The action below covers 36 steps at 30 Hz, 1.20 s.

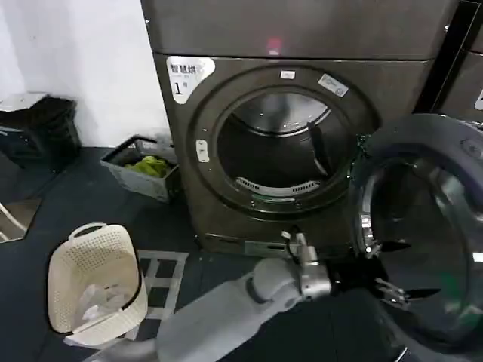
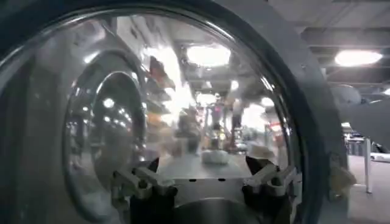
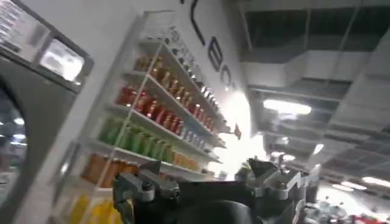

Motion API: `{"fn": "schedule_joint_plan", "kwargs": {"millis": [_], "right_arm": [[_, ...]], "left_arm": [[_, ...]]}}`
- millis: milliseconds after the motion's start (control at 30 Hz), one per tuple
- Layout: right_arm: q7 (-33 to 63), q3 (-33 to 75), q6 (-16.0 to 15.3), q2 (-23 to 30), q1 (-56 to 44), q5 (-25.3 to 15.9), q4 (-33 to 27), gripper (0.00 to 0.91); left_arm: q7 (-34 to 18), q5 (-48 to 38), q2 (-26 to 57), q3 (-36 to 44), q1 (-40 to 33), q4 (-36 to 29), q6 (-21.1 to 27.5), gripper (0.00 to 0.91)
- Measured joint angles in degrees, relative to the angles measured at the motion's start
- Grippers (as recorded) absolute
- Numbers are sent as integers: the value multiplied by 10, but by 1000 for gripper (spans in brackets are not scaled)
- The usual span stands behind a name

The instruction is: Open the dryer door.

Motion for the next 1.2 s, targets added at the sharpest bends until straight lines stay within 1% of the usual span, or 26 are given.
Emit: {"fn": "schedule_joint_plan", "kwargs": {"millis": [200,367,533,667,833,1067,1200], "right_arm": [[0,33,2,3,-15,3,-17,907],[0,48,2,10,-19,6,-20,907],[-2,61,4,18,-28,13,-18,907],[-3,68,4,27,-34,20,-12,907],[-3,70,6,33,-41,20,-7,907],[-4,70,9,31,-41,14,-11,907],[-5,66,10,31,-36,13,-11,907]], "left_arm": [[-21,2,-44,16,-27,46,-6,907],[-30,15,-90,24,-42,93,-14,907],[-45,11,-89,31,-63,128,-14,907],[-50,30,-89,42,-77,149,-31,907],[-64,45,-89,50,-94,177,-49,907],[-81,58,-89,49,-107,210,-56,907],[-88,61,-89,49,-114,219,-58,907]]}}
